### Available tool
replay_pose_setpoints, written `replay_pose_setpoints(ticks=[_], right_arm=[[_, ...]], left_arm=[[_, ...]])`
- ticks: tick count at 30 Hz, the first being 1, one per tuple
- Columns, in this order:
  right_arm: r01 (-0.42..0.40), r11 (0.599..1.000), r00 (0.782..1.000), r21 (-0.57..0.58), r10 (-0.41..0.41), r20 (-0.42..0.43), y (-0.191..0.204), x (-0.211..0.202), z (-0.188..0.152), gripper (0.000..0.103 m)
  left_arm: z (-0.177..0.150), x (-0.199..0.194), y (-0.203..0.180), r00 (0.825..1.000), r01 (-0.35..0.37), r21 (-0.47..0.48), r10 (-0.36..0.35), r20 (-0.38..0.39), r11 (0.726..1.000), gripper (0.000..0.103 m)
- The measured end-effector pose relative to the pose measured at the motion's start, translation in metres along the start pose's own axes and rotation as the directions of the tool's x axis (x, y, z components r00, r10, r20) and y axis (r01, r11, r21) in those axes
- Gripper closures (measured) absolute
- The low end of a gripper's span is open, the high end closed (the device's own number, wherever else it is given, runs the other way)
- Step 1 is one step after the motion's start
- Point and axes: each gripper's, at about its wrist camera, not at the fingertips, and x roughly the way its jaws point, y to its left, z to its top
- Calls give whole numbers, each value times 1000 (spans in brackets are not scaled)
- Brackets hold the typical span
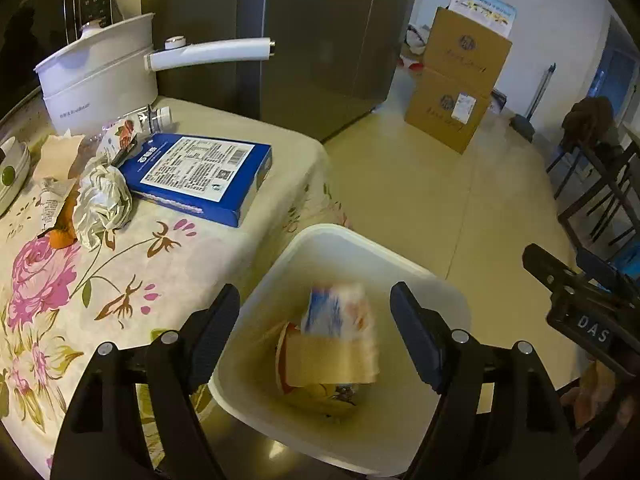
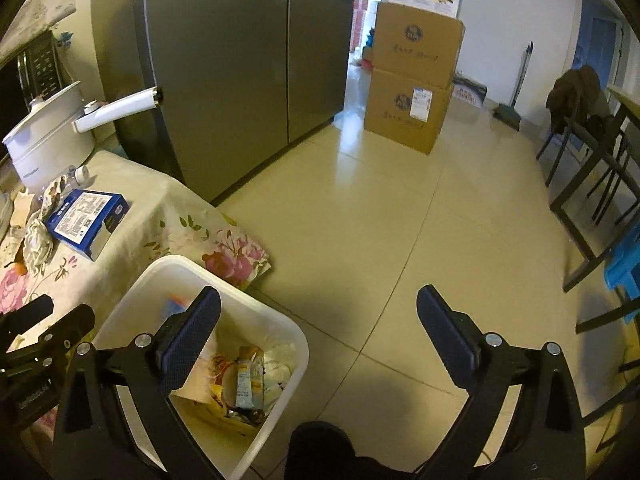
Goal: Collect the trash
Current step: 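Carry the printed bag in the left gripper and release it into the bin, then grasp the white printed packet on the table with the left gripper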
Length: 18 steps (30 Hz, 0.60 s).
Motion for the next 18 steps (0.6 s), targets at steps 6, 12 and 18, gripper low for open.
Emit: replay_pose_setpoints(ticks=[6,12,18], right_arm=[[-29,1000,999,-8,28,-27,11,5,-1,8],[-59,997,997,-42,56,-59,28,10,-2,7],[-83,994,993,-66,77,-84,41,15,-4,7]], left_arm=[[19,-9,41,997,-68,-76,72,43,995,22],[48,-23,116,976,-179,-232,202,82,956,22],[70,-28,184,949,-254,-360,303,86,898,22]])
